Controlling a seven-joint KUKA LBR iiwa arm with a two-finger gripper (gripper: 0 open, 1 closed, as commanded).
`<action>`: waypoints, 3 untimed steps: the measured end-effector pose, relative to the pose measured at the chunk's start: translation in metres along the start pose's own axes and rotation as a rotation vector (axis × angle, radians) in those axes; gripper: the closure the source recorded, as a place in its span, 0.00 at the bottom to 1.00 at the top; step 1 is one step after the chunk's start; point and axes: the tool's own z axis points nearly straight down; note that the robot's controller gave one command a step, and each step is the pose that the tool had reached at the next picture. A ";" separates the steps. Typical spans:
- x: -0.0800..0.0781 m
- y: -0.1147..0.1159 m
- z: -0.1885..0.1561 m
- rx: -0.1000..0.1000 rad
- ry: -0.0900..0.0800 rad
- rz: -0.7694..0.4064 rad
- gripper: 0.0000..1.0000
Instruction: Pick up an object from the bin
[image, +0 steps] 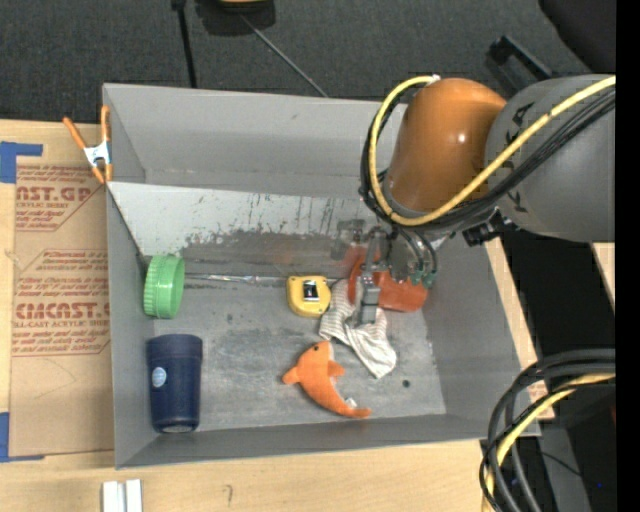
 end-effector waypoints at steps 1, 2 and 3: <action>0.036 -0.028 0.073 -0.001 -0.002 0.094 0.00; 0.082 -0.006 0.065 0.001 0.009 0.069 0.00; 0.050 -0.071 0.094 -0.001 0.002 0.194 0.00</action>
Offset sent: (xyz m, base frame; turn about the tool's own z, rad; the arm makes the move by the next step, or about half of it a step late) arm -0.0837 -0.0033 -0.0588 0.0653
